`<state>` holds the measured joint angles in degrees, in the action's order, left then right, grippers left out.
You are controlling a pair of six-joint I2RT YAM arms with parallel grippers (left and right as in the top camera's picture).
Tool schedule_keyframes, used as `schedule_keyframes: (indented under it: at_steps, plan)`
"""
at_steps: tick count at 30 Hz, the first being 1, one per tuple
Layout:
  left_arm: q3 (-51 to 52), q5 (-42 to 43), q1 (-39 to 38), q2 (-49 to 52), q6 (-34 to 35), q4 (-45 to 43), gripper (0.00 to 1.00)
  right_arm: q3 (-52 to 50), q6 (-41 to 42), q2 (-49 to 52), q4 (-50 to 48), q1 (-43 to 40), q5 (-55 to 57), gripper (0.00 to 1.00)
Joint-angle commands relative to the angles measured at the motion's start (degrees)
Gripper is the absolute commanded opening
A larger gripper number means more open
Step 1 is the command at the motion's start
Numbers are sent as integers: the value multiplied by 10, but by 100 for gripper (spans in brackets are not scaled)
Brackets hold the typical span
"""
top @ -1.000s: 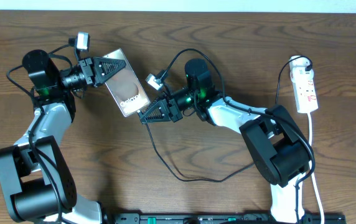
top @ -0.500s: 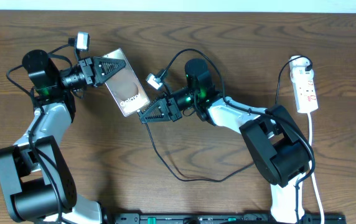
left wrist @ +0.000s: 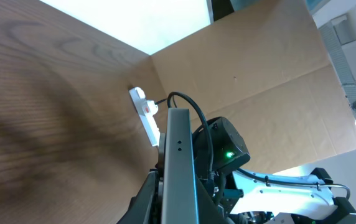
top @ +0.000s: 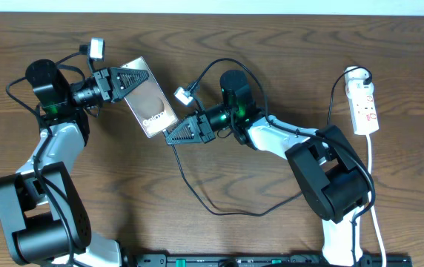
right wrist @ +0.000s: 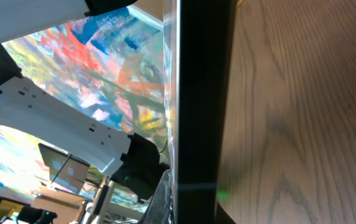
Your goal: Plug charger to phone and switch on socket
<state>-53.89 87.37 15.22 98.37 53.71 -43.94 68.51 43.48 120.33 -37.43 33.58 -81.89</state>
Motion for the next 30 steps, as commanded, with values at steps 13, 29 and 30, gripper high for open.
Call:
schedule_keyframes:
  at_steps: [13, 29, 30]
  plan:
    - [-3, 27, -30, 0, 1, -3, 7, 4, 24, -4, -37, -7, 44, 1]
    - [-3, 27, -30, 0, 1, -3, 7, 4, 30, -4, -38, -23, 44, 1]
    - [-3, 27, -30, 0, 1, -3, 7, 4, 30, -4, -38, -23, 44, 1]
